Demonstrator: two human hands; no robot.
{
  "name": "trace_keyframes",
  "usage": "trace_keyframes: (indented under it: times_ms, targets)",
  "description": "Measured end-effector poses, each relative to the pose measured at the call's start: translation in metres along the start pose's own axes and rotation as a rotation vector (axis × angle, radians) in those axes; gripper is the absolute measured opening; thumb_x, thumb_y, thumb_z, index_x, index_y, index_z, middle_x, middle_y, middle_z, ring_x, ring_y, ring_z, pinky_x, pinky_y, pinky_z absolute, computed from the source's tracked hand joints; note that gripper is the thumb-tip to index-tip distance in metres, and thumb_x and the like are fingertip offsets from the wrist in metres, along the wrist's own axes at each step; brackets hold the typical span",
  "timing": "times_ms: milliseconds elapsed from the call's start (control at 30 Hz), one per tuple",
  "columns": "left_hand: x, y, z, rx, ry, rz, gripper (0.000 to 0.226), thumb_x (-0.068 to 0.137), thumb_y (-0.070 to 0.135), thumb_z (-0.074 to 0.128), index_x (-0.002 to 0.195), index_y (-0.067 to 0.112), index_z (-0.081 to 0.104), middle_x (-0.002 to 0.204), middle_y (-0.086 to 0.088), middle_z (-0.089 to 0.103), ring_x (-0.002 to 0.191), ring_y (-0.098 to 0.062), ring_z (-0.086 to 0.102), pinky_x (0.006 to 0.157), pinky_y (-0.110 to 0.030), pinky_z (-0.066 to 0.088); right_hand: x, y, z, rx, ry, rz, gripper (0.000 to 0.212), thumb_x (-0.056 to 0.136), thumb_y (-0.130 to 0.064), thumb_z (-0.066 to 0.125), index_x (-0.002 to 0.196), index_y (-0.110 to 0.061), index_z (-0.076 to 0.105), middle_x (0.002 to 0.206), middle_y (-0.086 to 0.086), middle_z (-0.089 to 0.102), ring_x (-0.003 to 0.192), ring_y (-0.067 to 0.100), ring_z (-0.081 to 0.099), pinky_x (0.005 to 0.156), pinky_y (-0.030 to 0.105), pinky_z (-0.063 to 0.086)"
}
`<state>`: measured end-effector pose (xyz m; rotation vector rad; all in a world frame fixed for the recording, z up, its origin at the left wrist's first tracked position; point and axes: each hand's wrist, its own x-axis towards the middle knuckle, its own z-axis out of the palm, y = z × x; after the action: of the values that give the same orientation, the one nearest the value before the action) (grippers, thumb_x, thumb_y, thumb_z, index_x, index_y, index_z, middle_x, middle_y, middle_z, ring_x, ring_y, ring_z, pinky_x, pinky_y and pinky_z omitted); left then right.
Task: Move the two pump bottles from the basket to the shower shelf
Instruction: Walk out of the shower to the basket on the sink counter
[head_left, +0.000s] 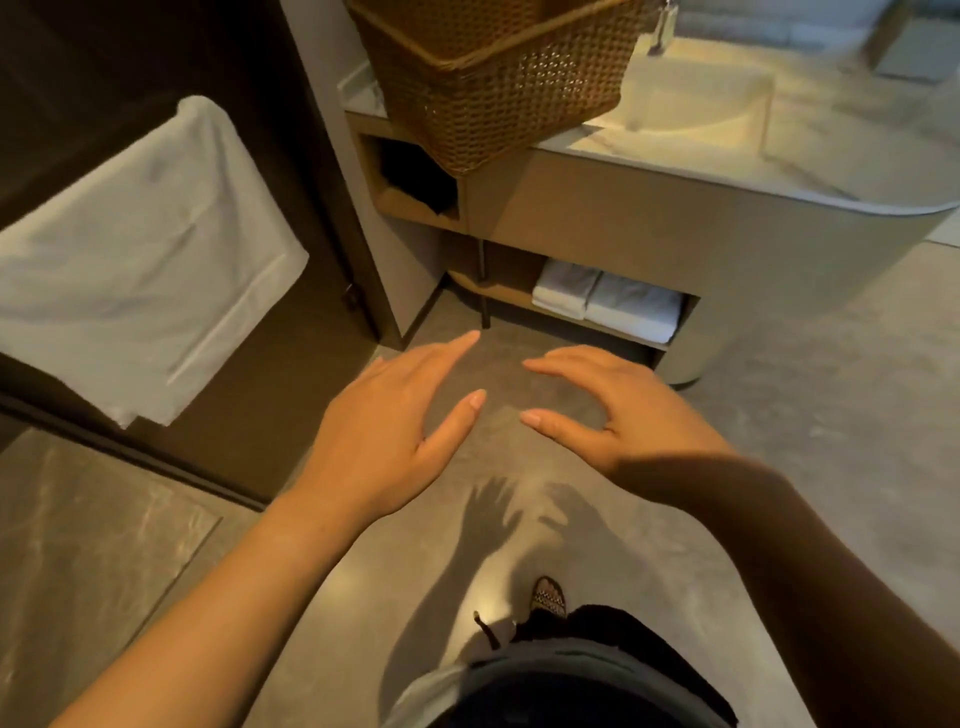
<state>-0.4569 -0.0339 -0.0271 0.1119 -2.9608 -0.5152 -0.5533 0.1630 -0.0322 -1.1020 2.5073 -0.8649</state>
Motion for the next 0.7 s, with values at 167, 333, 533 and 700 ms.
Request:
trace_keyframes:
  times_ms: [167,333,533,700]
  targets:
    - [0.060,0.022,0.017,-0.040,0.018,0.035,0.050,0.091,0.052,0.035,0.137,0.032,0.039,0.130,0.006,0.056,0.079,-0.008,0.054,0.065,-0.018,0.031,0.019,0.044,-0.039,-0.020,0.009,0.046,0.065,0.079,-0.067,0.040,0.133,-0.031,0.047,0.138,-0.004,0.049,0.126,0.010,0.042,0.103,0.030,0.034]
    - [0.104,0.025,0.025,-0.040,0.035,0.040,0.050,0.093,0.051,0.037,0.138,0.031,0.039,0.133,0.005,0.053,0.095,-0.013,0.058,0.063,-0.014,0.030,0.042,0.071,-0.065,-0.020,0.039,-0.022,0.063,0.081,-0.064,0.038,0.130,-0.026,0.052,0.134,0.000,0.054,0.123,0.011,0.047,0.101,0.031,0.039]
    - [0.166,-0.002,0.017,-0.051,0.058,0.040,0.050,0.092,0.053,0.037,0.139,0.034,0.036,0.135,0.007,0.050,0.104,-0.015,0.056,0.064,-0.018,0.035,0.115,0.085,-0.088,0.075,0.045,-0.072,0.061,0.084,-0.061,0.041,0.130,-0.022,0.052,0.131,0.000,0.057,0.122,0.011,0.050,0.099,0.039,0.043]
    - [0.242,-0.029,0.010,-0.065,0.125,0.066,0.055,0.089,0.052,0.040,0.140,0.035,0.030,0.137,0.006,0.047,0.101,-0.013,0.054,0.060,-0.010,0.031,0.193,0.097,-0.113,0.031,0.105,-0.118,0.051,0.086,-0.051,0.049,0.126,-0.020,0.057,0.124,0.001,0.061,0.111,0.012,0.055,0.092,0.034,0.046]
